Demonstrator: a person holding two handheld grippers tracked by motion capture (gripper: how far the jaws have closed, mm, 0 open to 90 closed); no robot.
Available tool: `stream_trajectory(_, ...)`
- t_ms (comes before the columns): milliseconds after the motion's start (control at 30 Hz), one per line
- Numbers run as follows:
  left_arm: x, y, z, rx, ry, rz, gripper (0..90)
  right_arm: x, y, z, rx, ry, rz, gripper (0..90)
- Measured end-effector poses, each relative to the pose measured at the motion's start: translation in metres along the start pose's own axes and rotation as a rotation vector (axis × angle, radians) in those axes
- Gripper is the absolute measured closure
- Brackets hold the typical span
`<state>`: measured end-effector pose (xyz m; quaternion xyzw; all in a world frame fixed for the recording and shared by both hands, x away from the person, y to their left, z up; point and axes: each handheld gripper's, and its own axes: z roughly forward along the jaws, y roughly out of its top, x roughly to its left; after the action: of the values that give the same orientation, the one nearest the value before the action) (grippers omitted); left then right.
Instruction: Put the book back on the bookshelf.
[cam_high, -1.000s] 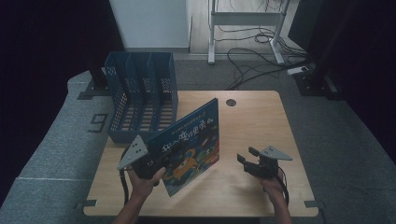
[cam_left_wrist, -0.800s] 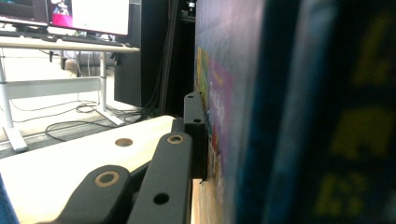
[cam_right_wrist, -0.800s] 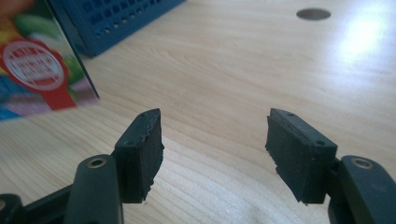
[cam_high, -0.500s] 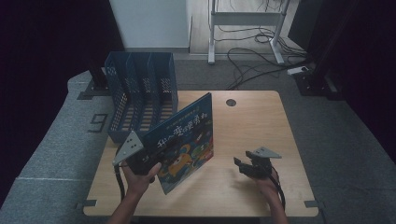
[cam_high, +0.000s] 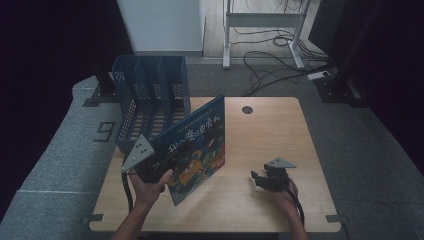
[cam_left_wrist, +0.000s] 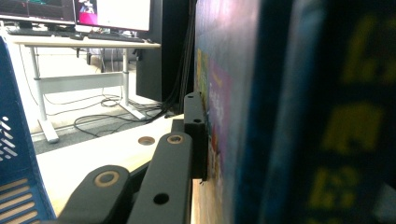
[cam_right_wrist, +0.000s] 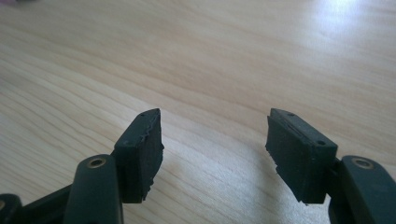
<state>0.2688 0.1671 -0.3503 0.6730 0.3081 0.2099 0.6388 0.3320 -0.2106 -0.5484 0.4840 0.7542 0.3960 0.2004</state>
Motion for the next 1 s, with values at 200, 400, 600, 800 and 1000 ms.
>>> stream_trajectory(200,0.003,0.006,-0.003,-0.017,0.013,-0.020,81.9,0.001,-0.002,0.006,0.046,-0.052,-0.032,34.3)
stream_trajectory(400,0.006,0.011,-0.008,-0.027,0.026,-0.030,81.8,0.003,-0.002,0.007,0.050,-0.079,-0.030,31.9)
stream_trajectory(600,0.007,0.015,-0.010,-0.041,0.039,-0.028,81.8,0.003,-0.002,0.007,0.052,-0.082,-0.029,31.5)
stream_trajectory(800,0.009,0.020,-0.011,-0.054,0.049,-0.034,81.8,0.002,-0.002,0.008,0.051,-0.086,-0.025,30.3)
stream_trajectory(1000,0.011,0.025,-0.016,-0.068,0.064,-0.030,81.9,0.002,-0.002,0.008,0.052,-0.088,-0.023,29.7)
